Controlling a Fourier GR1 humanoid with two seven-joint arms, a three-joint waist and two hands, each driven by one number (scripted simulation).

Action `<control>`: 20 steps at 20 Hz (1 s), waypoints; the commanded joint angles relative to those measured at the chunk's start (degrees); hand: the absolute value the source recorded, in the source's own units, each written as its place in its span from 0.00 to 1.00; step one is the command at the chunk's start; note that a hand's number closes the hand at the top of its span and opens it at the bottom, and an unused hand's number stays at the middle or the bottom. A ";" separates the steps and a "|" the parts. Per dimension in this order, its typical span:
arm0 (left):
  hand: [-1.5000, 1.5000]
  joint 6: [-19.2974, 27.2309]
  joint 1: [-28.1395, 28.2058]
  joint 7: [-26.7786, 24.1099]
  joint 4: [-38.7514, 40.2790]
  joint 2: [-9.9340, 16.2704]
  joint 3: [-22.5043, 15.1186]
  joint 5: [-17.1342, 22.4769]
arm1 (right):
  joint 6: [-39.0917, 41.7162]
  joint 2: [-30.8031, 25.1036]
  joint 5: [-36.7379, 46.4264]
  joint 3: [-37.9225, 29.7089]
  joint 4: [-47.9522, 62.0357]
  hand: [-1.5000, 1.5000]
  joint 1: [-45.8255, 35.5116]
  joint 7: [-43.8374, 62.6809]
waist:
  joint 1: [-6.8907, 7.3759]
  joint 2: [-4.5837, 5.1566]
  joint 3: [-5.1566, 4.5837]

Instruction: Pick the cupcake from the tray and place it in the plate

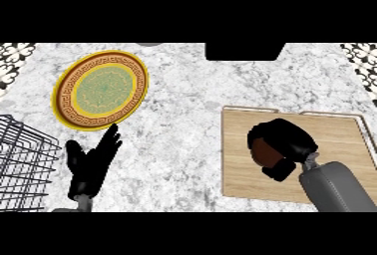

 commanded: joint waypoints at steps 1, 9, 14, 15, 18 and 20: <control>0.50 -0.17 0.64 2.89 -4.14 0.49 0.51 -1.12 | 0.09 1.81 3.28 0.14 -0.92 1.00 0.32 0.10 | -0.15 0.24 0.19; 0.50 -1.22 -0.94 0.87 -0.22 -0.30 -0.67 -1.21 | -2.03 17.36 4.40 22.28 -6.84 1.00 -1.08 -9.40 | 3.00 0.24 0.14; 0.50 -0.55 -2.46 0.83 1.04 -2.25 -0.61 -0.64 | -11.69 19.15 -7.96 32.54 -12.11 1.00 0.87 -9.81 | 1.63 0.42 0.25; 0.50 -1.33 -2.76 2.43 -0.25 -0.07 0.31 -0.51 | -13.13 19.19 -9.93 34.77 -13.97 1.00 1.03 -7.22 | 1.53 0.27 0.25; 0.50 -0.34 1.57 0.28 -1.32 -0.46 0.36 -1.11 | -17.33 19.26 -14.81 36.96 -17.07 1.00 2.68 -1.93 | 0.80 0.16 0.21; 0.50 0.84 -1.20 -0.02 1.32 -2.06 -0.15 -2.19 | -22.92 19.29 -21.60 37.25 -13.36 1.00 -1.73 1.65 | 1.03 0.41 0.20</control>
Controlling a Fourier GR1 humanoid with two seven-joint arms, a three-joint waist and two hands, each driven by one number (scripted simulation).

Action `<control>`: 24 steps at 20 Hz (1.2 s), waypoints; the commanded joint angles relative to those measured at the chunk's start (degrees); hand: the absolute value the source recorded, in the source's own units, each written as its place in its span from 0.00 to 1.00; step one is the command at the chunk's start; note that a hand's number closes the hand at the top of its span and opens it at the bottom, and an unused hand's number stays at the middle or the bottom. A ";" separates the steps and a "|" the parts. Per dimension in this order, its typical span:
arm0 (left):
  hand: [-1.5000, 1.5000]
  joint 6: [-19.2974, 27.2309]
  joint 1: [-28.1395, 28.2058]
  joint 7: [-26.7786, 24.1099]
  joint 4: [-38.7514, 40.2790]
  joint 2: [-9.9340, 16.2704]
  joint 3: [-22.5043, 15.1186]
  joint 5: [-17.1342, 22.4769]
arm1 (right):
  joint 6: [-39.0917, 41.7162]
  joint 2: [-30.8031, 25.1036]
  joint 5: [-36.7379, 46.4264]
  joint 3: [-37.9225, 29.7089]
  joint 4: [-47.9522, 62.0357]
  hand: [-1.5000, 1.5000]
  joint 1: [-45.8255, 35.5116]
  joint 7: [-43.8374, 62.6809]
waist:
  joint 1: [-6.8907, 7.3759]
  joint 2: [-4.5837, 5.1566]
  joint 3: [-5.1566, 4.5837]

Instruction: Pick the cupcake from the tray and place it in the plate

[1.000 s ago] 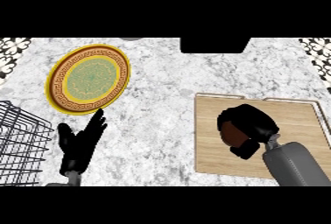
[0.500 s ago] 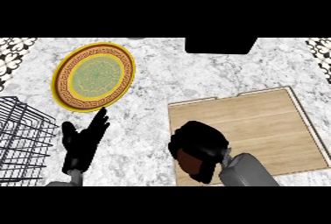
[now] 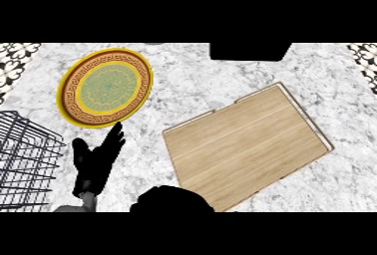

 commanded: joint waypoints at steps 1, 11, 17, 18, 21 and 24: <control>0.50 0.11 0.48 0.41 -0.26 0.40 0.42 -0.31 | -7.44 0.68 -9.80 1.36 1.22 1.00 -3.73 5.79 | -0.40 0.05 -0.02; 0.50 -0.79 -1.30 0.49 0.89 -0.83 -0.01 -0.10 | -18.15 0.71 -37.50 -4.19 16.71 1.00 -21.02 8.24 | 0.58 0.31 -0.03; 0.50 -1.40 -1.23 0.29 0.90 -1.06 -1.27 -0.97 | -27.13 0.71 -43.61 -7.86 34.84 1.00 -34.19 -1.23 | 2.41 0.76 -0.02; 0.50 -2.30 -0.69 -1.07 0.87 -1.49 -1.85 -0.68 | -31.39 0.71 -45.06 -4.84 34.56 1.00 -35.45 -0.53 | 3.10 0.77 -0.04; 0.50 -2.41 -3.54 0.02 1.40 -0.13 -0.43 -0.61 | -31.27 0.71 -47.71 -10.53 41.91 1.00 -41.27 -2.84 | 4.63 1.40 -0.05; 0.50 -3.06 -5.39 1.14 1.38 -0.63 -1.46 -0.71 | -33.49 0.71 -49.81 -10.27 47.05 1.00 -42.81 -5.63 | 6.61 2.18 -0.05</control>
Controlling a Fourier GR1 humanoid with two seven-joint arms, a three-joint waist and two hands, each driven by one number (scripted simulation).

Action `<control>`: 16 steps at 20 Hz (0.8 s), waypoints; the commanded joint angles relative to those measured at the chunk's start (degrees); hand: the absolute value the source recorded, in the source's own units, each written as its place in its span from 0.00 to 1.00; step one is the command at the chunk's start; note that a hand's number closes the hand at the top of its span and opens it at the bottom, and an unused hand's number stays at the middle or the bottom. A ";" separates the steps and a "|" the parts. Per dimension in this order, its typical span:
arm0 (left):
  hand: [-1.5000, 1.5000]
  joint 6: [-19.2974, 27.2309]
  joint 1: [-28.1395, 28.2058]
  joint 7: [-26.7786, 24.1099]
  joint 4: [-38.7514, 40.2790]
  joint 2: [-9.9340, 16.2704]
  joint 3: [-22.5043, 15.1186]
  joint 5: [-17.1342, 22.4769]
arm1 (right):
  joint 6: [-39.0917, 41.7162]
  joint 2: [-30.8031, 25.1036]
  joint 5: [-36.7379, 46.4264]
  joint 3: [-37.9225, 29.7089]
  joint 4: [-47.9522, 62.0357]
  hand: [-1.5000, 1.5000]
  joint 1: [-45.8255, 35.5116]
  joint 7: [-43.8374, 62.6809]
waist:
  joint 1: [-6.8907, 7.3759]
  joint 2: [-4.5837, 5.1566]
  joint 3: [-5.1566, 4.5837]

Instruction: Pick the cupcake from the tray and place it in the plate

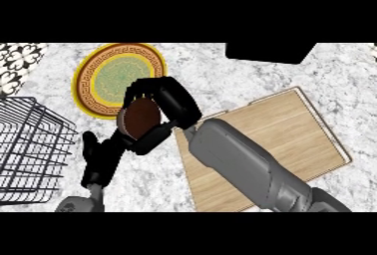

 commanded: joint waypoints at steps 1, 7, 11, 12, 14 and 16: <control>0.50 -1.56 -0.60 0.19 -0.94 0.72 -0.31 0.37 | -1.65 0.01 -3.90 -2.02 8.65 1.00 -6.90 -2.15 | 2.11 0.48 -0.04; 0.50 0.11 -1.72 0.06 0.33 -2.01 -2.94 -1.79 | 0.10 0.01 -7.53 -4.37 16.57 1.00 -11.95 -6.28 | 3.49 1.46 -0.05; 0.50 0.01 -3.68 0.79 0.21 -1.87 -3.41 -2.47 | -1.13 0.01 -8.95 -4.25 20.01 1.00 -13.39 -7.75 | 5.40 2.04 -0.07; 0.50 -0.58 -4.65 1.46 0.98 -1.37 -2.39 -1.57 | 0.63 0.01 -7.05 -1.87 24.38 1.00 -15.52 -1.49 | 5.18 1.98 -0.29; 0.50 -0.98 -4.60 1.35 0.77 -1.72 -3.20 -1.72 | 2.10 0.01 -3.78 1.98 27.59 0.00 -17.67 0.92 | 6.49 2.15 -0.44; 0.50 -1.57 -4.66 1.36 0.10 -1.41 -3.69 -1.87 | 5.52 0.01 -2.91 3.85 29.74 0.00 -17.85 1.47 | 7.59 2.62 -0.40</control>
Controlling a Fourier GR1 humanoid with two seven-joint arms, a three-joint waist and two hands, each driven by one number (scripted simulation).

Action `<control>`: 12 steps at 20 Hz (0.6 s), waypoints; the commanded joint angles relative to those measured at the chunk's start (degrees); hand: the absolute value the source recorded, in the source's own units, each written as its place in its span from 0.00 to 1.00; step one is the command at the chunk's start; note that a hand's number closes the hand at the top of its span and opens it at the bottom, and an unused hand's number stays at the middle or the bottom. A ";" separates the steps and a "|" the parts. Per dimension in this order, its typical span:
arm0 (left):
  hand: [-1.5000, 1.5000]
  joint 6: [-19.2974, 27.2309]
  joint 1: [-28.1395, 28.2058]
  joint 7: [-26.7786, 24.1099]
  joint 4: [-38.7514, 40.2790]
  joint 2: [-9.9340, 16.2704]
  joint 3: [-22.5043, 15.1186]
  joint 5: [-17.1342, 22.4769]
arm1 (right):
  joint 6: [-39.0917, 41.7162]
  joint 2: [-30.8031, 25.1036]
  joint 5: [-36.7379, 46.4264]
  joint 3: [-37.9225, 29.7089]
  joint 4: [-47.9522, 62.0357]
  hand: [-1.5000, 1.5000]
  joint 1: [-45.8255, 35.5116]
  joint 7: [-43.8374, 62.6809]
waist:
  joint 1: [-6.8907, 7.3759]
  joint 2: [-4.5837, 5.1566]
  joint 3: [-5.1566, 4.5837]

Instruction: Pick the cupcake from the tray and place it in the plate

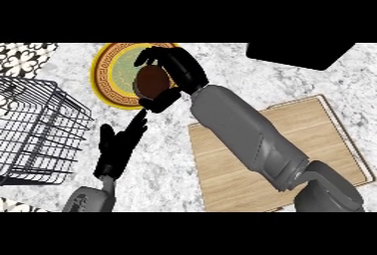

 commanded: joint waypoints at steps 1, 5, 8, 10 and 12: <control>0.50 -0.01 -0.10 -0.57 0.96 -0.58 -0.66 -0.48 | 5.49 0.01 1.95 3.59 5.72 0.00 -2.42 2.23 | 1.35 0.85 -0.09; 0.50 0.22 -1.82 0.60 0.13 -1.38 -1.69 -1.01 | 9.33 0.01 -0.74 2.97 5.01 0.00 -0.95 -0.08 | 2.64 1.29 0.18; 0.50 -0.31 -1.98 0.37 0.73 -1.37 -1.83 -0.90 | 11.56 0.01 -4.21 -0.01 4.19 0.00 -1.13 -2.67 | 2.63 1.44 0.28; 0.50 0.08 -2.60 0.32 0.33 -1.52 -1.49 -0.88 | 11.57 0.01 -6.68 -2.55 3.99 0.00 -0.05 -5.73 | 2.75 1.82 0.41; 0.50 0.18 -3.11 0.52 1.06 -1.31 -1.27 -1.13 | 12.51 0.01 -10.08 -5.38 3.08 0.00 -0.54 -6.19 | 2.48 1.55 0.40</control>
